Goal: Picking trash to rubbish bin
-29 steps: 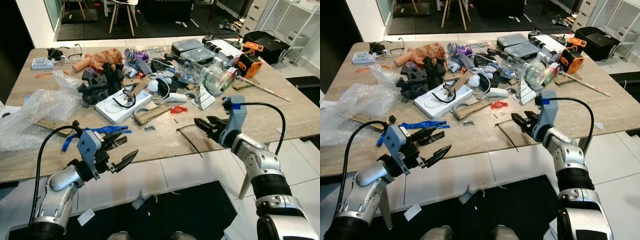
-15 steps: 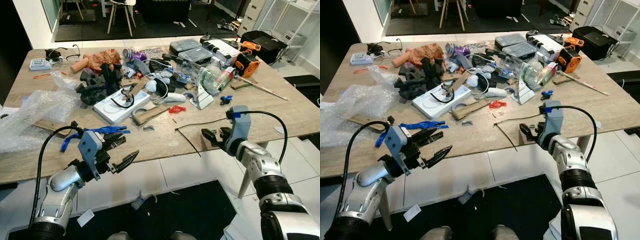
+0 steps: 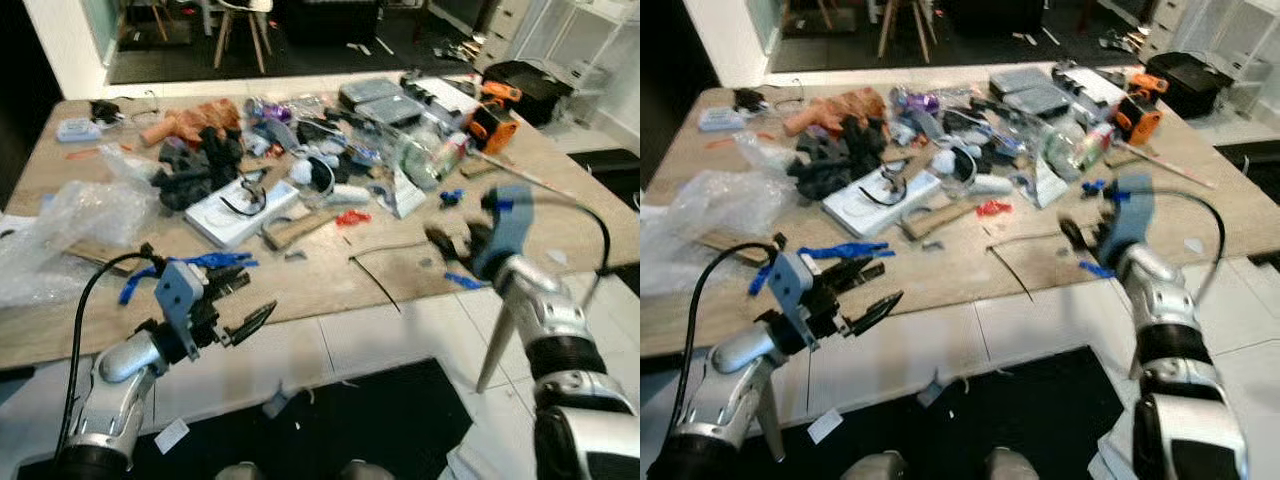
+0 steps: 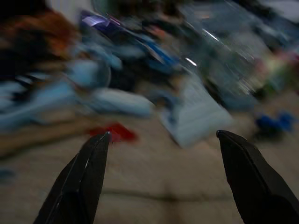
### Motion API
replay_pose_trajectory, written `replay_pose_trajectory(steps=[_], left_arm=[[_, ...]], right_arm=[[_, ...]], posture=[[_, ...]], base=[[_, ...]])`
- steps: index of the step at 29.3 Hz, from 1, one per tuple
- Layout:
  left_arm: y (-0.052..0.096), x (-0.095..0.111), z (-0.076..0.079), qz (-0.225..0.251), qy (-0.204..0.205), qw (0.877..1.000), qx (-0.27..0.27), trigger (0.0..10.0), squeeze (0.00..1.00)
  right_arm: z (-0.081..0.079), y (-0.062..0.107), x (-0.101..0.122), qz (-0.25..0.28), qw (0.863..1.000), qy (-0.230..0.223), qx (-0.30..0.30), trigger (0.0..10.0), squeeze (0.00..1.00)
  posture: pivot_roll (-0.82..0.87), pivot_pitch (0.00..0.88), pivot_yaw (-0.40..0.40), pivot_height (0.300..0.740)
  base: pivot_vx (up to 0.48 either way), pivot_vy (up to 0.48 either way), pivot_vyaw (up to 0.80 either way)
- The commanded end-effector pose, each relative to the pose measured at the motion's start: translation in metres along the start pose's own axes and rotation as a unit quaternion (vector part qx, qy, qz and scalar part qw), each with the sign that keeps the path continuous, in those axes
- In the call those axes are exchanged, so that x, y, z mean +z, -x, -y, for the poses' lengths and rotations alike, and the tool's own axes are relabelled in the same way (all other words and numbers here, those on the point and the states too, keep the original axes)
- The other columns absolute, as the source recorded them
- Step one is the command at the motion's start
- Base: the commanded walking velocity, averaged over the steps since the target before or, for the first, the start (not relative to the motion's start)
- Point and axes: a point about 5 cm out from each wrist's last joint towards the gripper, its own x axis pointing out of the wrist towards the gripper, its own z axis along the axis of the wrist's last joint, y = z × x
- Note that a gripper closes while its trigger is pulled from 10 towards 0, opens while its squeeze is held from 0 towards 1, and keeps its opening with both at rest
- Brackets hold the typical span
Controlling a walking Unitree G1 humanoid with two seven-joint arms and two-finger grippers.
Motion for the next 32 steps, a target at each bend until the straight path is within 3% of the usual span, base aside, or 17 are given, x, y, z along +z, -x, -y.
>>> replay_pose_trajectory(steps=[1,6,14,32], left_arm=[[0.002,0.003,-0.005,0.007,0.009,1.000,0.017,10.0,0.00],[0.002,0.007,-0.014,0.018,0.016,0.998,0.054,10.0,0.00],[0.001,0.007,-0.013,0.013,0.014,0.998,0.055,10.0,0.00],[0.000,0.011,-0.012,0.012,0.017,0.999,0.050,10.0,0.00]], right_arm=[[-0.004,0.000,0.002,0.014,1.000,-0.013,0.013,10.0,0.00],[-0.012,-0.002,0.000,0.032,0.998,-0.044,0.023,10.0,0.00],[-0.015,-0.001,-0.002,0.035,0.998,-0.053,0.030,10.0,0.00],[-0.021,0.000,-0.006,0.030,0.997,-0.053,0.047,10.0,0.00]], posture=[[0.04,0.000,-0.037,0.740],[0.04,0.000,-0.037,0.740],[0.04,0.000,-0.037,0.740],[0.04,0.000,-0.036,0.740]], base=[[0.000,0.000,0.00],[0.000,0.000,0.00],[0.000,0.000,0.00],[0.322,0.000,0.00]])
